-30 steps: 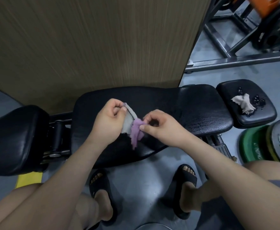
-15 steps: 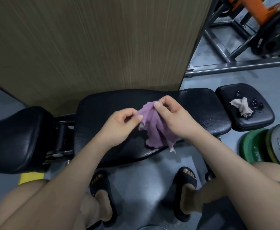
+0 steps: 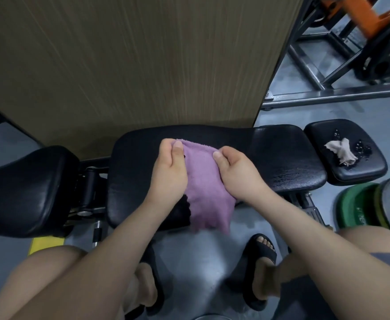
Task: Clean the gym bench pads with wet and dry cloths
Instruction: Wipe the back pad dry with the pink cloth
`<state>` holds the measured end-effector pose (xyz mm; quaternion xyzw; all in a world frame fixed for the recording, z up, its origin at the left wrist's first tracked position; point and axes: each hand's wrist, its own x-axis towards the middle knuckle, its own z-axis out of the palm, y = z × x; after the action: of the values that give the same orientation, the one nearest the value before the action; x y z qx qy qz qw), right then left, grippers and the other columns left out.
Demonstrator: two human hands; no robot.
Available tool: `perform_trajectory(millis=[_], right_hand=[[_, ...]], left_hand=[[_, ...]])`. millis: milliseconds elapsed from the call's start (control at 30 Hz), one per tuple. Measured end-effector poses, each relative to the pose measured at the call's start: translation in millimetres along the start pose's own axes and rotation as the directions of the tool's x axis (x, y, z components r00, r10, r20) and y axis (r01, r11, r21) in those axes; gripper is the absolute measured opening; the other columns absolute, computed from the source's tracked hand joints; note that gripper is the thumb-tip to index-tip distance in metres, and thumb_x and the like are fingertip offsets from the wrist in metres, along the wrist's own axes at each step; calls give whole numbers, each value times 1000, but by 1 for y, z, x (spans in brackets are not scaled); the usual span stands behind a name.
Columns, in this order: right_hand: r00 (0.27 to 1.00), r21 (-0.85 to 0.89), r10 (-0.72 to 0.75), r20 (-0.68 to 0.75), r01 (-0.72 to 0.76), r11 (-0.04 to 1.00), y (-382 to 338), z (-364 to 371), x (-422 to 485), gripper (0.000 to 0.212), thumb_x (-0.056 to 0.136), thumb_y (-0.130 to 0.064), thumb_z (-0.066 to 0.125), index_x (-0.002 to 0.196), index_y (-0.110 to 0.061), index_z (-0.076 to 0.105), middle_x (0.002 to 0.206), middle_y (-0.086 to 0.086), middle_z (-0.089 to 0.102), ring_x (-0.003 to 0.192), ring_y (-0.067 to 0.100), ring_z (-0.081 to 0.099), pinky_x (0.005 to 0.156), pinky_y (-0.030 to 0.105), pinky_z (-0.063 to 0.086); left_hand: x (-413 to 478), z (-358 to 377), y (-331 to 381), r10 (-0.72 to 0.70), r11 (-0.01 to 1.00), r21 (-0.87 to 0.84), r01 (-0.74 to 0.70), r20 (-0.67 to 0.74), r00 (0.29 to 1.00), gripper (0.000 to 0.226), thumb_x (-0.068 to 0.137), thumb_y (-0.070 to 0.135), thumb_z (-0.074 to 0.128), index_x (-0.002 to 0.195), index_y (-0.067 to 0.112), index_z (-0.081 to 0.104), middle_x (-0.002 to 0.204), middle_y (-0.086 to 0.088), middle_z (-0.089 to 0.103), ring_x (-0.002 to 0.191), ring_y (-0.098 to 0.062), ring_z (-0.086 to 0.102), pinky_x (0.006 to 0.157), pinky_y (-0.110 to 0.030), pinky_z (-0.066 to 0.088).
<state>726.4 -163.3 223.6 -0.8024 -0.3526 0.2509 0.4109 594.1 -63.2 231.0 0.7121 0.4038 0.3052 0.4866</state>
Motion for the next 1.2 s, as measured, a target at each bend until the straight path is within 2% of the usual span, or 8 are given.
perform_trajectory(millis=[233,300,433,533,633,833,967,1200], right_hand=[[968,169,219,-125,-196,966,-22,1,-4,56,105,-58,29,69,-21,48,74,-5,57,69,7,53,68,29,40],[954,215,292,-74,-271,938,-18,-2,-1,61,103,-65,23,92,-21,63,102,0,66,97,18,60,89,37,44],[922,181,365,129,-384,905,-8,-4,6,67,100,-69,22,146,-27,47,143,1,51,133,25,47,110,44,35],[808,146,492,323,-556,818,2,-4,8,68,90,-70,43,133,-18,54,116,7,65,97,25,67,88,41,54],[761,242,472,444,-610,755,4,-6,5,13,98,-23,57,108,-15,59,71,6,59,58,18,50,56,26,38],[952,549,244,186,-307,778,7,-4,9,32,96,6,51,112,-15,68,79,6,68,80,25,61,75,33,54],[988,373,128,91,-153,915,5,-10,9,30,97,2,55,108,-17,76,97,-7,77,97,10,71,89,20,54],[959,523,244,142,-282,804,9,-3,6,26,91,-7,74,117,-8,74,92,6,78,77,13,70,78,26,56]], left_hand=[[-6,17,-1,-474,744,-301,597,392,788,15,105,41,48,114,29,48,113,-11,70,94,-24,74,89,-51,60],[-6,17,-5,-421,818,-246,520,359,833,37,97,12,55,125,31,40,110,-8,63,91,-23,67,89,-52,57],[8,-2,-14,-226,963,-92,255,242,943,51,92,18,56,118,59,42,85,-8,60,72,-25,59,76,-49,56],[16,-13,-17,-127,992,8,128,186,974,38,104,16,46,114,53,47,83,1,58,65,-10,58,69,-30,51],[19,-22,-16,-91,994,75,79,182,979,32,106,16,41,110,46,54,89,6,58,68,-9,56,68,-22,47],[25,-33,-13,-79,997,19,78,98,992,23,104,17,50,100,35,63,100,10,66,89,-1,63,80,-16,49],[35,-42,-23,-239,971,47,234,206,949,28,85,30,76,110,34,63,109,0,69,99,-16,70,87,-34,59],[36,-43,-24,-203,979,51,196,261,944,32,89,6,68,106,33,73,105,1,73,86,-7,70,74,-22,54]])
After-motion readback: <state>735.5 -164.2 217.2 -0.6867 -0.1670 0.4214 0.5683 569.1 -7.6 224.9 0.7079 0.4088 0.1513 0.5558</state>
